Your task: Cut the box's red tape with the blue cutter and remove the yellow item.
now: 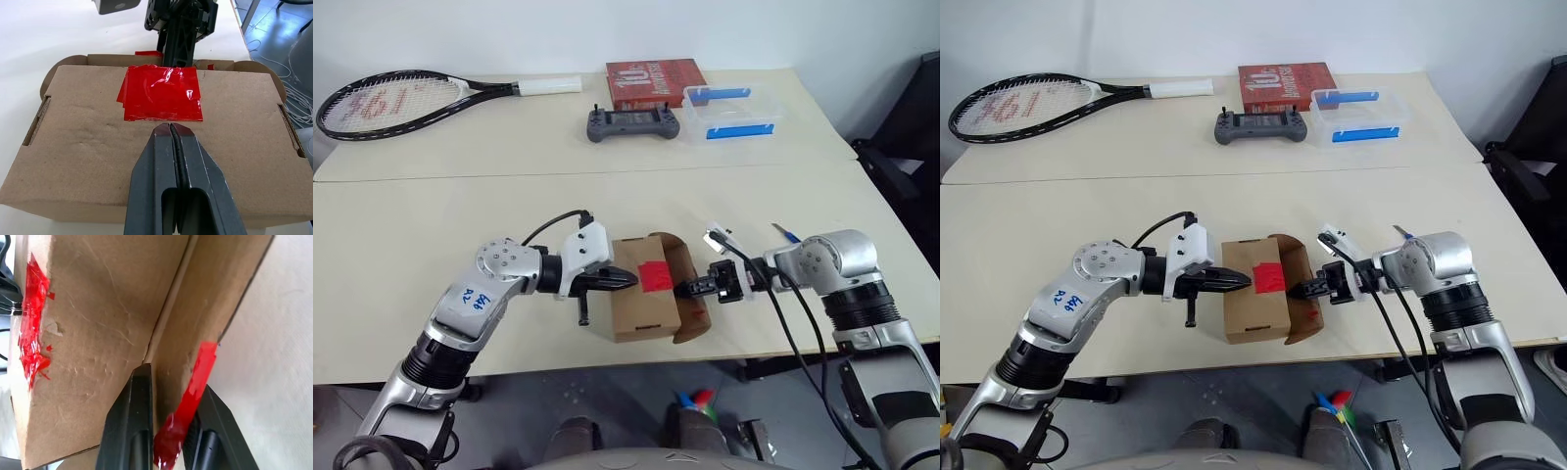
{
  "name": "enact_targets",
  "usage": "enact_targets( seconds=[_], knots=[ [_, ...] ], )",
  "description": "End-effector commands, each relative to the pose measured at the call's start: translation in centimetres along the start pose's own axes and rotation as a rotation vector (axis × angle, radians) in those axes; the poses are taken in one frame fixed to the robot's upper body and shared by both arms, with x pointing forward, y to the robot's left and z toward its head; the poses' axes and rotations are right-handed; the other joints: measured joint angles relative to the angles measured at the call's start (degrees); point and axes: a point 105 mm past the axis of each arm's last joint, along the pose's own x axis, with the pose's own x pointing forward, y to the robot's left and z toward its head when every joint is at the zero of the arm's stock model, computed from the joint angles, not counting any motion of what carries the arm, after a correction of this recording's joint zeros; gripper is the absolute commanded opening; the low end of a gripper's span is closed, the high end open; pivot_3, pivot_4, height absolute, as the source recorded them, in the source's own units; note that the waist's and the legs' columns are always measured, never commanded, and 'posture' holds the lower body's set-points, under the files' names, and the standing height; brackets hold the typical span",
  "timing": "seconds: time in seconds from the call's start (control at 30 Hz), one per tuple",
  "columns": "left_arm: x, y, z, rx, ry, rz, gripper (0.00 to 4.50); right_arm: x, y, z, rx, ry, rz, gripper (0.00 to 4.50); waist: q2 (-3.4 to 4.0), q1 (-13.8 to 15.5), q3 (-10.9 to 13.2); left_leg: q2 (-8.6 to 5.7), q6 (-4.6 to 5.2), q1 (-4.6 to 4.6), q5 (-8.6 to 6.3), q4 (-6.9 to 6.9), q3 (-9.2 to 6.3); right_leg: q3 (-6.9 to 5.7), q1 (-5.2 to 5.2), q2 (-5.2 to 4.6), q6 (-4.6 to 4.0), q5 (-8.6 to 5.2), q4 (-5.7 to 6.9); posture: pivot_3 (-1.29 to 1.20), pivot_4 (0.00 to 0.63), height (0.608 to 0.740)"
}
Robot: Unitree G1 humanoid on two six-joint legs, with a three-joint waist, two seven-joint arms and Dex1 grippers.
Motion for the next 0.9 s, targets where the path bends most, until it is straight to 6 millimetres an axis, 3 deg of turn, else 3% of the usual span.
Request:
enact_targets(
  seconds=[0.03,0.1,0.4,0.63,0.77,0.9],
  knots=[
    [0.2,-0.3,-1.0,-0.024,0.034,-0.005,0.00,1.0,-0.8,-1.6,0.031,0.067,-0.015,0.33,0.00,0.00,0.00,0.00,0.00,0.00,0.00,0.00,0.00,0.00,0.00,0.00,0.00,0.00,0.00,0.00,0.150,0.740],
    [0.2,-0.3,-1.0,-0.025,0.034,-0.004,0.00,0.9,-0.8,-1.7,0.029,0.072,-0.017,0.02,-0.14,-0.01,-0.10,0.00,0.00,0.02,0.00,0.00,0.00,0.00,0.02,0.00,0.00,0.00,0.00,0.00,0.150,0.740],
    [0.7,-0.3,-0.9,-0.038,-0.013,0.010,0.00,-0.7,-0.1,-0.3,0.029,0.048,-0.045,0.02,-0.17,0.13,-0.12,0.00,0.00,0.03,0.00,0.00,-0.02,-0.01,0.07,0.00,0.00,0.00,-0.01,0.00,0.150,0.740],
    [2.9,0.2,-0.1,-0.030,-0.107,0.026,0.00,-4.6,0.7,1.0,0.033,0.048,-0.134,0.02,-0.11,1.51,-0.08,-0.02,0.00,-0.11,0.00,0.04,-0.05,-0.03,-0.01,0.00,0.00,0.00,-0.07,0.00,0.150,0.740],
    [5.2,-0.7,0.6,-0.045,-0.191,0.012,0.00,-7.9,1.5,2.6,-0.006,0.024,-0.207,0.02,-0.08,1.60,-0.06,-0.03,0.01,-0.18,0.00,0.03,-0.05,-0.05,-0.02,0.00,0.00,0.00,-0.14,0.00,0.150,0.740],
    [6.7,-0.8,1.3,-0.044,-0.237,0.034,0.00,-9.6,2.1,2.8,-0.036,0.045,-0.256,0.02,-0.08,1.45,-0.06,-0.02,0.01,-0.18,-0.01,-0.03,-0.05,-0.07,-0.06,0.00,0.01,0.01,-0.17,0.00,0.150,0.740]
  ],
)
